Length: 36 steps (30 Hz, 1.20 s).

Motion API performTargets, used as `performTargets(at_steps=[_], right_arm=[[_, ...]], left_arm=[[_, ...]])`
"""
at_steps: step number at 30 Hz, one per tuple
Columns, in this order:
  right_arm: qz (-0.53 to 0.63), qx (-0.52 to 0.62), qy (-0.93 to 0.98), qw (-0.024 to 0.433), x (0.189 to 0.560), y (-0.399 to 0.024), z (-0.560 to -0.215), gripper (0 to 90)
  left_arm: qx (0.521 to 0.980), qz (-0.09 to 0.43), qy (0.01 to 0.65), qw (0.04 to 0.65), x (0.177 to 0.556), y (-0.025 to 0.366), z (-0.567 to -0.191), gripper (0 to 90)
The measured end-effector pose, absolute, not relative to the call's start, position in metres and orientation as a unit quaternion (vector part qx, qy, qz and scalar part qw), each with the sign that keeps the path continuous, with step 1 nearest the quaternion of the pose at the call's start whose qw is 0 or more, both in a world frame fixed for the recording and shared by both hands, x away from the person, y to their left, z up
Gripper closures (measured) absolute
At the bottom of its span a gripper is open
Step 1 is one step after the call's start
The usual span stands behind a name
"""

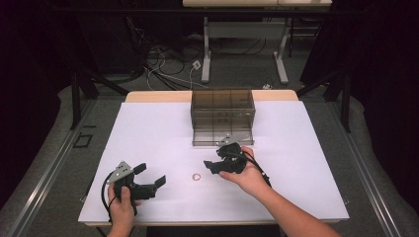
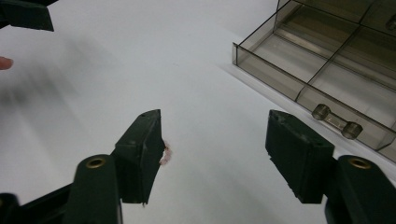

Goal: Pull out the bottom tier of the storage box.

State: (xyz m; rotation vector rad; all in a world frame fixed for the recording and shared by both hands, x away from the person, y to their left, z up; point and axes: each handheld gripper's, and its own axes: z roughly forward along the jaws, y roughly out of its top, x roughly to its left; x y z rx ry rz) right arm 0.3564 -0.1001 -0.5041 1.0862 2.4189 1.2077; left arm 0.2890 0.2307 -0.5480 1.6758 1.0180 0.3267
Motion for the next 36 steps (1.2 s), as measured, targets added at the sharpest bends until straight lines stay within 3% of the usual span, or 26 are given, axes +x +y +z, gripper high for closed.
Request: performTargets(at_steps=[23, 36], right_arm=[[0.405, 0.375, 0.826, 0.113, 0.355, -0.077, -0.513, 62.3], [0.360, 0.369, 0.854, 0.069, 0.351, -0.062, -0.518, 73.2]], left_arm=[[0.710, 0.134, 0.428, 0.543, 0.289, 0.232, -0.548, 0.4], [0.710, 0.134, 0.428, 0.543, 0.289, 0.232, -0.547, 0.4]])
